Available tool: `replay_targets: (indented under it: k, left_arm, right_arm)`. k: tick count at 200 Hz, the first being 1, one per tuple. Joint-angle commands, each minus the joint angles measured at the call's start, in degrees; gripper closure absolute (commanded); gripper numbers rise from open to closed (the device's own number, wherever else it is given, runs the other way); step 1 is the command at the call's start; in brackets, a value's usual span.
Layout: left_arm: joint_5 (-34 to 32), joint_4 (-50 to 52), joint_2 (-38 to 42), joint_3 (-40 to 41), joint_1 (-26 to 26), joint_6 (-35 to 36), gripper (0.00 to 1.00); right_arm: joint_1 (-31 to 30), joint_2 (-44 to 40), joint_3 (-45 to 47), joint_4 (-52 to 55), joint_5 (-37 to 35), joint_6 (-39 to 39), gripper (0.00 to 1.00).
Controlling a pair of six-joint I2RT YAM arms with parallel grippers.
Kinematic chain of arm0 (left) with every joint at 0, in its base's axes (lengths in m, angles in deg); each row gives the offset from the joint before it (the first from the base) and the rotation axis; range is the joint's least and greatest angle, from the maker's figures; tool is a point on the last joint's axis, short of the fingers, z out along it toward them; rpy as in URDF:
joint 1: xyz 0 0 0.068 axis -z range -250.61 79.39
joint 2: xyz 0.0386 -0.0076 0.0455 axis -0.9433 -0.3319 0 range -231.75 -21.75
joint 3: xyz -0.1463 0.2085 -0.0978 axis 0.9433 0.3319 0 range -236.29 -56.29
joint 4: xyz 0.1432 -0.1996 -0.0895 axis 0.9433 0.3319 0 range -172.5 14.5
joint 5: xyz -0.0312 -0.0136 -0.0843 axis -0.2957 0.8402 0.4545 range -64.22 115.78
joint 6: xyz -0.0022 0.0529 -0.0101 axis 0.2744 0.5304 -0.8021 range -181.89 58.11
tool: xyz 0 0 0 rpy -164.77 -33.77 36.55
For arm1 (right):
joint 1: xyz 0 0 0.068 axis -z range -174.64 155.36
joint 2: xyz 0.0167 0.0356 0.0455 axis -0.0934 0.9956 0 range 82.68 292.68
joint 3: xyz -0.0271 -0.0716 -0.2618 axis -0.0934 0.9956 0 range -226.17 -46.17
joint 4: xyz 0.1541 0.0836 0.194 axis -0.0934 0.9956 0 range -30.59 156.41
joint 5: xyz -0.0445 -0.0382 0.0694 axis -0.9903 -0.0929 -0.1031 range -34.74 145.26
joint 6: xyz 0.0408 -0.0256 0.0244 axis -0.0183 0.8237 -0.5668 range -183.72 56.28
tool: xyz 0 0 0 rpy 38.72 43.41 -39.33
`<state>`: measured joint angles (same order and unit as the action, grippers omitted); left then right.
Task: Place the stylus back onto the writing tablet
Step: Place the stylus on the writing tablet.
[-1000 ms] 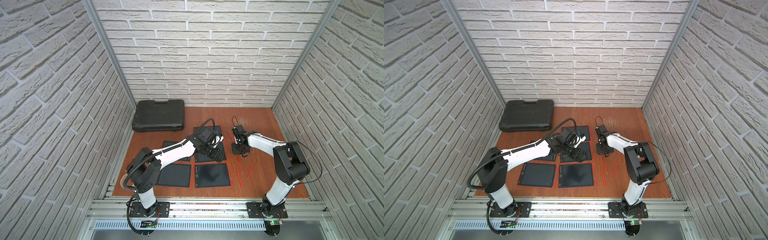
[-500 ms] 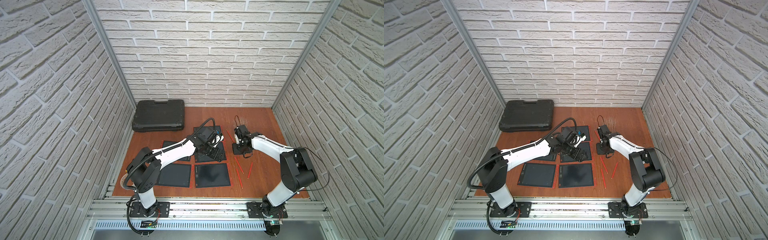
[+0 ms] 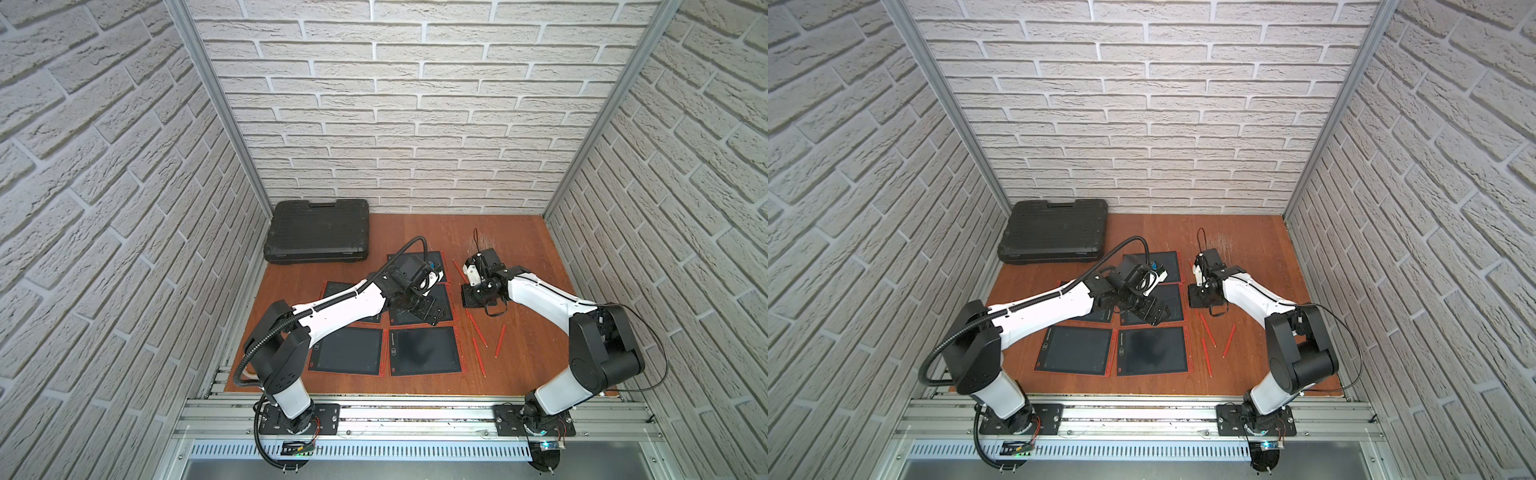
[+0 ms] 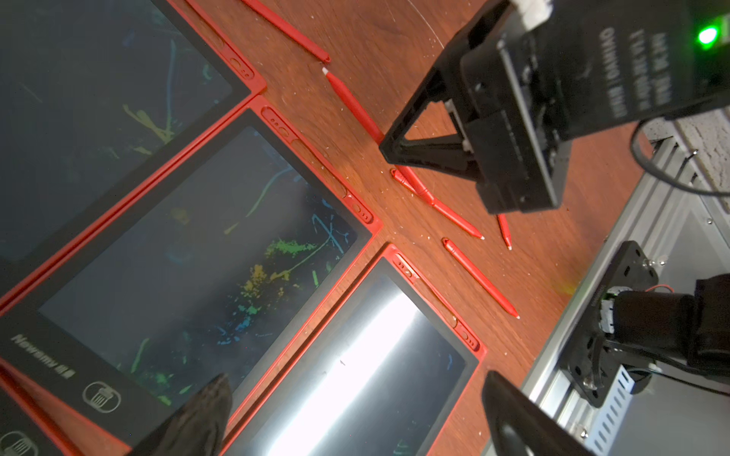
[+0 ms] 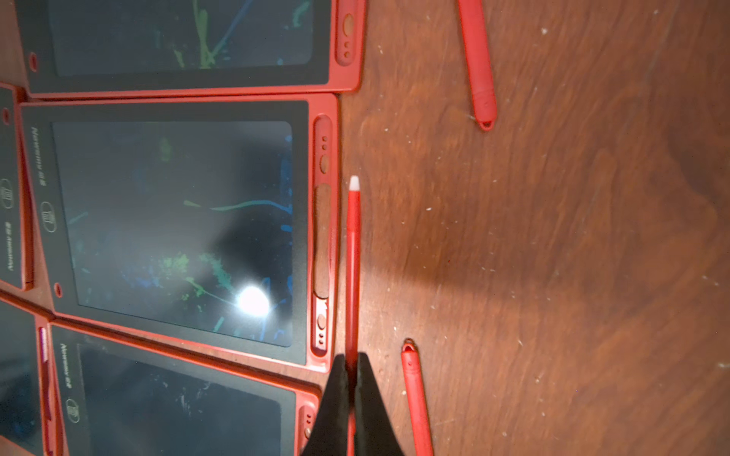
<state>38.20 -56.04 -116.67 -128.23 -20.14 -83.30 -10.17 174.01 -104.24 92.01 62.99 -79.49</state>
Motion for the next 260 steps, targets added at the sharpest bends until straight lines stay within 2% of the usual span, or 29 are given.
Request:
replay_targets:
  k: [1, 31, 64, 88, 138, 207, 238, 260]
  left_arm:
    - [-2.0, 2.6, 1.9, 0.7, 0.3, 3.0, 0.02]
    - [-3.0, 2.8, 1.7, 1.0, 0.3, 5.7, 0.02]
    - [-0.4, 1.8, 0.7, -0.5, 0.3, 3.1, 0.02]
    - [-2.2, 2.1, 0.9, -0.4, 0.3, 3.3, 0.02]
    - [0.9, 1.4, -1.1, -0.6, 0.4, 1.4, 0.02]
    - [0.7, 1.5, -1.6, -0.8, 0.4, 1.7, 0.02]
    - [0.8, 1.5, -1.9, -0.8, 0.3, 1.6, 0.02]
    - [0.8, 1.5, -1.9, -0.8, 0.3, 1.6, 0.02]
  right_arm:
    - [-0.8, 0.7, -1.4, -2.3, 1.8, -0.4, 0.94]
    - [-1.7, 2.7, -2.0, -3.4, 2.7, -0.1, 0.94]
    - [-2.2, 6.0, -4.2, -2.2, 3.8, 2.3, 0.94]
    - [-2.5, 7.9, -5.8, -0.9, 3.0, 3.4, 0.93]
    - [-2.7, 9.9, -7.1, -0.5, 1.9, 4.1, 0.93]
    - [-3.2, 11.7, -8.0, -0.4, 0.8, 4.7, 0.92]
    - [-3.4, 12.1, -8.4, -0.3, 0.4, 4.9, 0.89]
    - [-3.6, 12.1, -8.3, -0.3, 0.2, 5.0, 0.81]
